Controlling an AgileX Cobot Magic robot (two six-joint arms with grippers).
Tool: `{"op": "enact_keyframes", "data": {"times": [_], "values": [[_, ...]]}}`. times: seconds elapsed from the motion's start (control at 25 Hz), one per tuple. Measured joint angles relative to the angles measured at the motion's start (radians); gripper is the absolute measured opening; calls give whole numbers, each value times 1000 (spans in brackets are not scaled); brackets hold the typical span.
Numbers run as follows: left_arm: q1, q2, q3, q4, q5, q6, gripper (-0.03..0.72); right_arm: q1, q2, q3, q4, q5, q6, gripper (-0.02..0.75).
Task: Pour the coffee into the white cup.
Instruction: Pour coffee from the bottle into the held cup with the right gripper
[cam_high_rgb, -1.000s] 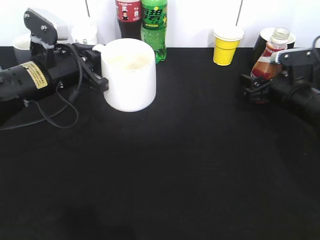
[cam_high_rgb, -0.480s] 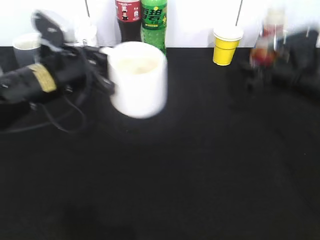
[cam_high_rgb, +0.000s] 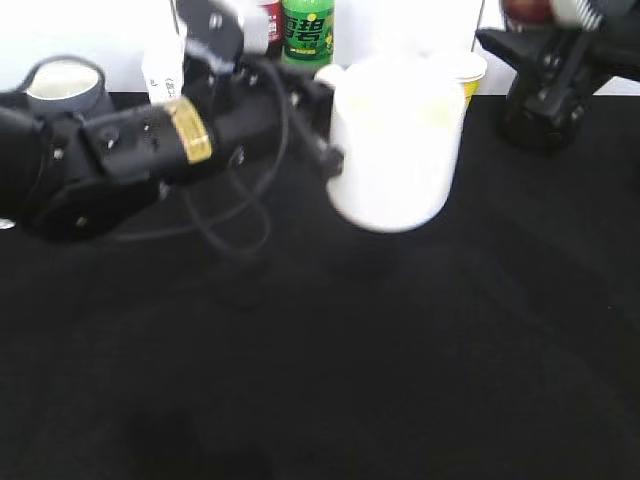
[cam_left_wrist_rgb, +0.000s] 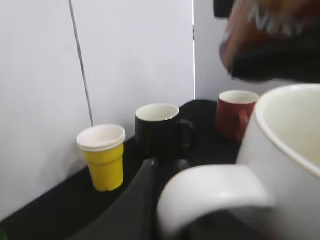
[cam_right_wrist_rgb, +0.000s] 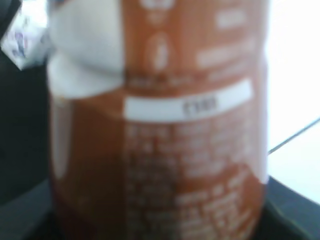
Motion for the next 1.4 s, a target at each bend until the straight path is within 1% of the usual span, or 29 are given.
{"op": "enact_keyframes", "data": {"times": [0.12, 0.2, 0.32, 0.44, 0.64, 0.76, 1.08, 1.24, 1.4], "values": [[-18, 0, -4, 0, 14, -23, 64, 0, 0, 0, -1, 1, -224, 517], [-35, 0, -4, 1, 15, -24, 64, 0, 0, 0, 0, 1, -319, 517], [-36, 0, -5, 1, 15, -29, 64, 0, 0, 0, 1, 1, -445, 517], [-36, 0, -5, 1, 15, -54, 64, 0, 0, 0, 1, 1, -485, 517], [-36, -18, -5, 2, 26, -61, 64, 0, 0, 0, 2, 1, -544, 517], [-36, -35, -6, 7, 31, -63, 64, 0, 16, 0, 41, 1, -597, 517], [-36, -38, -6, 21, 67, -65, 64, 0, 25, -1, 49, 3, -676, 517], [-36, -38, -6, 21, 70, -72, 64, 0, 25, -1, 94, 3, -732, 517], [-36, -38, -6, 21, 70, -72, 64, 0, 25, -1, 101, 4, -753, 517]]}}
